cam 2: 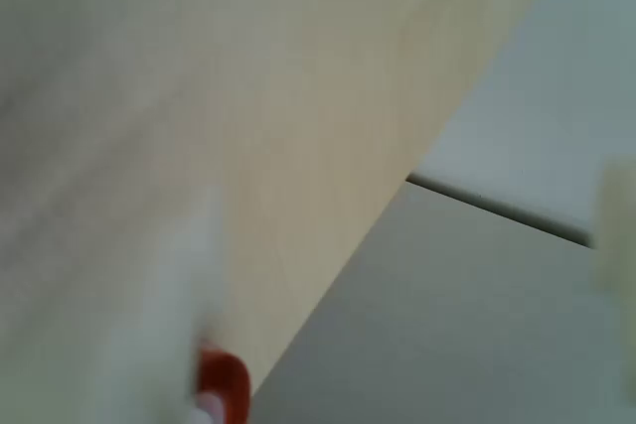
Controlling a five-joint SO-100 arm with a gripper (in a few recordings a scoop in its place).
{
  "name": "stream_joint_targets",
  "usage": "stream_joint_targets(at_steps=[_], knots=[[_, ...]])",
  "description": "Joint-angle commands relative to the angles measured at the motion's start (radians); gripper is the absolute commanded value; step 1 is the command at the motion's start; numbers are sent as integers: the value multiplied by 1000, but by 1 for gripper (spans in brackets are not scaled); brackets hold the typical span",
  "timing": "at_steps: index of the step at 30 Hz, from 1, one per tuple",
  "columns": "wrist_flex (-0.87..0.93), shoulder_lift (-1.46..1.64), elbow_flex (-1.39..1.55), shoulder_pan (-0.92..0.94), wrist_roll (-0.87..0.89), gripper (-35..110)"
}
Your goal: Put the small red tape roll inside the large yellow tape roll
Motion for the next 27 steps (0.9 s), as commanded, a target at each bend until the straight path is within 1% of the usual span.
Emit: stream_joint_targets(at_steps=[1, 9, 12, 15, 21, 24, 27], knots=[[236, 35, -290, 21, 28, 23], [239, 35, -236, 23, 31, 23], [261, 5, -296, 31, 25, 23], [249, -242, -465, 84, 29, 23], [256, -655, -818, 284, 31, 23], [276, -877, -922, 377, 31, 23], [310, -1000, -986, 457, 49, 22]])
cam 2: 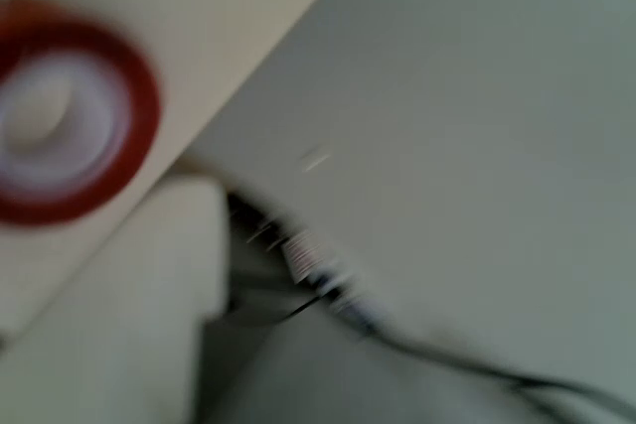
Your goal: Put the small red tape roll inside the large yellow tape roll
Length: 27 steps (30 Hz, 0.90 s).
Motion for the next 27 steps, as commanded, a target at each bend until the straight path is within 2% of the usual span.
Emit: stream_joint_targets(at_steps=[1, 12, 17, 27], knots=[[61, -179, -189, 117, 49, 22], [255, -347, -245, 137, 35, 21], [241, -379, -209, 127, 21, 21], [81, -509, -126, 170, 15, 21]])
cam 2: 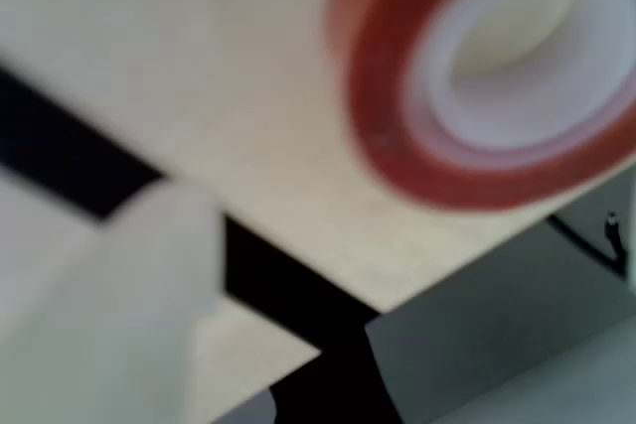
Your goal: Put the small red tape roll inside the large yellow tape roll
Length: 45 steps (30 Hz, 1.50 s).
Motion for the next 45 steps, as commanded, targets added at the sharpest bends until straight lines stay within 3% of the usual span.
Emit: stream_joint_targets(at_steps=[1, 27, 37, 45], knots=[[-58, 15, 29, 37, -11, 21], [-196, -95, 117, 54, -49, 19], [-199, -137, 114, 34, -58, 1], [-189, -133, 118, 23, -64, 0]])
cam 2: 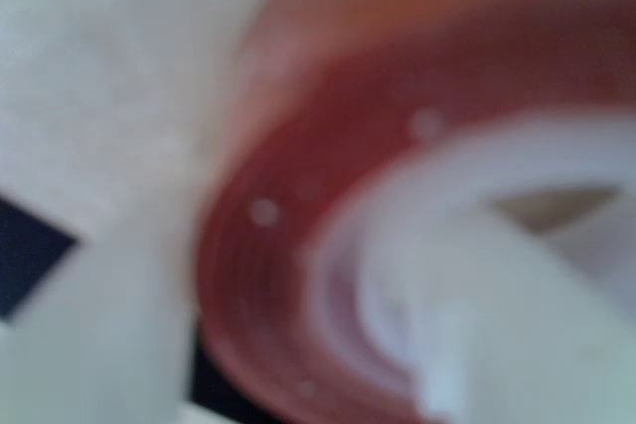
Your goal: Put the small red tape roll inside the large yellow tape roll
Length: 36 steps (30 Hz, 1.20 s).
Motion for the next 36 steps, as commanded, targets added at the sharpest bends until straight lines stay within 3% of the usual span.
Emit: stream_joint_targets(at_steps=[1, 9, 17, 26, 36], knots=[[25, 52, -6, -2, -15, 0], [336, 342, -195, -144, -9, 0], [565, 295, -583, -469, -8, 0], [385, 124, -644, -792, -14, 0], [230, -46, -684, -842, -2, 0]])
